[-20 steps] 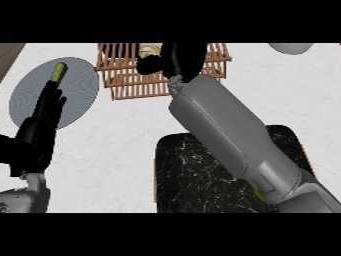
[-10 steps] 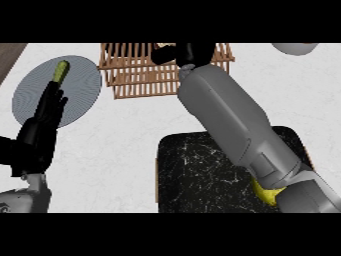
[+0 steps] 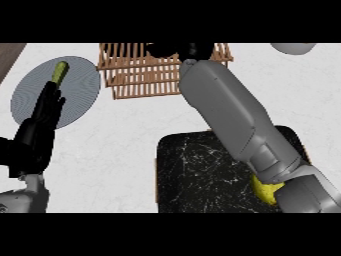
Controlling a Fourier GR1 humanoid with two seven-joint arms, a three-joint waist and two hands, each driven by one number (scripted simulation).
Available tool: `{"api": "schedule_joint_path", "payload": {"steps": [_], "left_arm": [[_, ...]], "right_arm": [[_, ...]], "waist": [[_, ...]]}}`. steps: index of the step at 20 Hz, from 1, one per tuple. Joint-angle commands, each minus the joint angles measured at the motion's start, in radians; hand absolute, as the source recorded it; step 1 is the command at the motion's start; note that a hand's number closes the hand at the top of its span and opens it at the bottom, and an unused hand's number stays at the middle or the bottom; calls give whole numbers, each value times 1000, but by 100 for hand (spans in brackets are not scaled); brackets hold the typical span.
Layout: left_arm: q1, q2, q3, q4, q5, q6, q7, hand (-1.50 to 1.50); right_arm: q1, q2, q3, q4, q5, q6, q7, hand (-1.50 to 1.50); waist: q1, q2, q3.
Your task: Pick the cupcake from the tray and place it in the tiered shelf
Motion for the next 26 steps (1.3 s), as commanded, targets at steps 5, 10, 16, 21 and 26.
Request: {"api": "schedule_joint_path", "payload": {"steps": [5, 10, 16, 21, 26], "left_arm": [[30, 16, 26, -37, 11, -10, 27, 0], [27, -21, 19, -3, -22, 39, 18, 0], [75, -1, 51, -21, -2, 18, 6, 0], [65, -2, 44, -48, -2, 17, 31, 0], [61, 15, 73, -5, 14, -11, -7, 0]], "right_arm": [[-54, 0, -61, -36, -41, -103, -21, -150], [30, -124, -86, -184, -16, -69, 92, -150], [227, -233, -64, -487, -4, 27, 243, -150], [428, -367, -73, -817, -46, 147, 311, -150], [655, -441, -95, -1111, -90, 207, 323, -150]], "waist": [[-25, -12, 0], [-70, -24, 0], [-94, -31, 0], [-93, -28, 1], [-73, -19, 0]]}}
